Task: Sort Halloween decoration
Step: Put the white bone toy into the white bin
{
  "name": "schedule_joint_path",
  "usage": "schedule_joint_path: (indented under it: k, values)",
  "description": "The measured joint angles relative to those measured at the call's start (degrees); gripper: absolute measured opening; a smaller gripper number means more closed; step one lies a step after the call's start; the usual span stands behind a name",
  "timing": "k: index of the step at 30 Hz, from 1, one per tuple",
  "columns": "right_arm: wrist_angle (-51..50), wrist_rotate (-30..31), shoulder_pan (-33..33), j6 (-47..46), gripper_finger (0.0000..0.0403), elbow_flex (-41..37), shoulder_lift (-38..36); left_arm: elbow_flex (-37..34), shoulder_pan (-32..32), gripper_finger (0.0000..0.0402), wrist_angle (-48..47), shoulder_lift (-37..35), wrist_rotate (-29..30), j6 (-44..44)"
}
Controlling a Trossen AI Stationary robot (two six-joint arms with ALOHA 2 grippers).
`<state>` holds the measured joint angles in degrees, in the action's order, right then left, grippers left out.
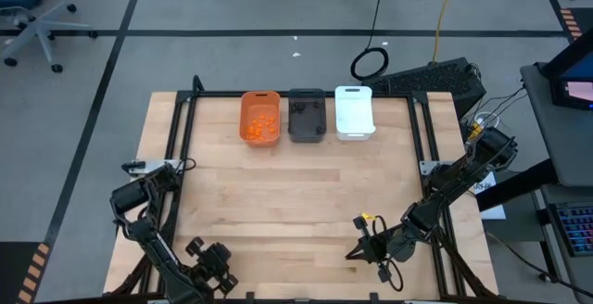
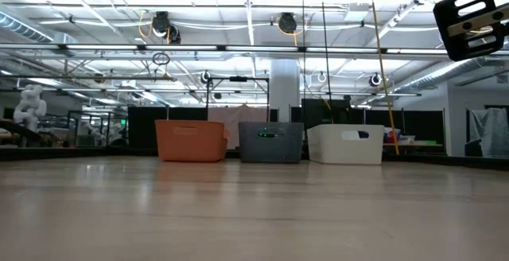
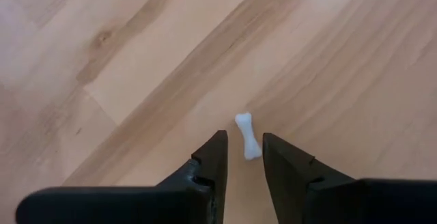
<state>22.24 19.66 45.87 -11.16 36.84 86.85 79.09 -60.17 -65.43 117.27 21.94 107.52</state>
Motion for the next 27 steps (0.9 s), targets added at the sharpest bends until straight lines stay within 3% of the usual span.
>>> schedule_joint_path:
  k: [7, 19, 23, 27]
  values:
    - [0.0, 0.0, 0.0, 0.0, 0.0000, 0.0, 0.0, -0.1, -0.1, 0.0092, 0.2, 0.0, 2.5, 0.2]
    - [-0.2, 0.0, 0.0, 0.0, 0.0000, 0.0, 0.0, -5.5, -3.9, 0.0155, 3.4, 0.0, 4.6, 7.7]
    - [-0.2, 0.0, 0.0, 0.0, 0.0000, 0.0, 0.0, -5.6, -5.2, 0.0129, 3.8, 0.0, 5.2, 7.5]
    - [-0.2, 0.0, 0.0, 0.0, 0.0000, 0.0, 0.0, -7.8, -5.8, 0.0070, 6.3, -0.2, 6.7, 6.1]
